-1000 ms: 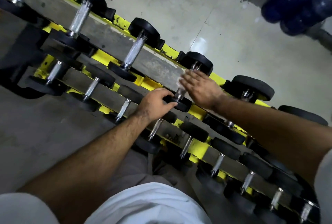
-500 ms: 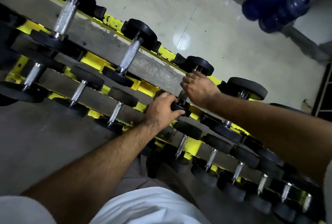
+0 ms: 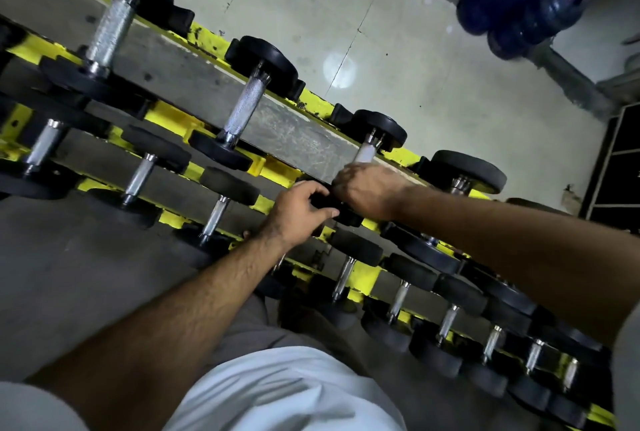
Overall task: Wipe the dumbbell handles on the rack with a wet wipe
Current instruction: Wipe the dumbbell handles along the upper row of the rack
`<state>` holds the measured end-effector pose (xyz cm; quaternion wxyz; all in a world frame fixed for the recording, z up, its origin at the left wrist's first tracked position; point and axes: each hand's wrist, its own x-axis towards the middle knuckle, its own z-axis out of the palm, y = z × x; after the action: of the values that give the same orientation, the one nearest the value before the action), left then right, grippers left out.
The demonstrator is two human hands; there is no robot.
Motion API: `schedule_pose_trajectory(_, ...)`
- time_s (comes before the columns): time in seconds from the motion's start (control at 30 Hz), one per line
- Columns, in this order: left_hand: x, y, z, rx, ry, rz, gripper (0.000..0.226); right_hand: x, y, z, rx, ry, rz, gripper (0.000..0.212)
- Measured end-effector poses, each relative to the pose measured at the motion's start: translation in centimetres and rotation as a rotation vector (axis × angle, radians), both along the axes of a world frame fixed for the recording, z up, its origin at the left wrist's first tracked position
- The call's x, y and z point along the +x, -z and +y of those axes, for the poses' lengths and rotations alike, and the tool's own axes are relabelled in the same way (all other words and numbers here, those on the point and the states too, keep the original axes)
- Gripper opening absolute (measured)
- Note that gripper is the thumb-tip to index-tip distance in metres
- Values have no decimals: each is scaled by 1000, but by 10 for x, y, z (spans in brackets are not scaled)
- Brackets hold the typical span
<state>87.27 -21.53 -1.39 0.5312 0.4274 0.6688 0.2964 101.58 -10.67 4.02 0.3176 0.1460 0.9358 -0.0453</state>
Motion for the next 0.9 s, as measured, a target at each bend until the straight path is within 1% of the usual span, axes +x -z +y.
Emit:
schedule_pose_trajectory(0.03, 2, 2, 0, 7, -9, 3, 33, 5, -3, 6, -52, 38, 61, 26)
schedule_pose_trajectory(0.07, 5, 5, -1, 14, -19, 4, 37, 10, -3, 18, -30, 84, 132, 29)
schedule_pose_trajectory(0.1, 7, 6, -2, 15, -30, 2, 40, 16, -4, 29, 31, 137, 170, 31)
schedule_pose_trajectory(0.17, 8, 3, -3, 10, -47, 5, 38, 23, -3, 32, 139, 201, 156, 31)
schedule_pose_trajectory(0.2, 8, 2, -3, 6, -47, 17, 35, 22, -2, 23, 111, 183, 135, 28)
schedule_pose_trajectory(0.3, 8, -2, -3, 10, -37, 61, 33, 18, 2, -4, -132, 33, 136, 26)
schedule_pose_trajectory(0.33, 9, -3, -3, 16, -34, 74, 32, 17, 0, -1, -126, 30, 144, 26)
schedule_pose_trajectory(0.4, 10, -5, -4, 30, -23, 97, 32, 18, -1, 16, 23, 119, 158, 28)
schedule_pose_trajectory(0.47, 10, -6, -4, 33, -15, 109, 32, 18, -4, 21, 157, 242, 105, 36)
schedule_pose_trajectory(0.5, 9, -6, -4, 32, -14, 112, 32, 16, -4, 15, 171, 243, 71, 40)
schedule_pose_trajectory(0.6, 9, -7, -3, 21, -14, 113, 32, 13, -6, -5, 62, 141, -68, 50)
schedule_pose_trajectory(0.67, 10, -8, -3, 17, -11, 111, 32, 12, -10, 6, 156, 184, -107, 55)
schedule_pose_trajectory(0.73, 10, -9, -3, 13, -6, 119, 32, 7, -13, 16, 247, 276, -148, 57)
schedule_pose_trajectory(0.83, 9, -10, -2, 22, 7, 120, 32, 4, -8, 0, 188, 267, -192, 61)
schedule_pose_trajectory(0.9, 8, -10, -2, 22, 14, 126, 32, 8, -9, 0, 149, 285, -163, 62)
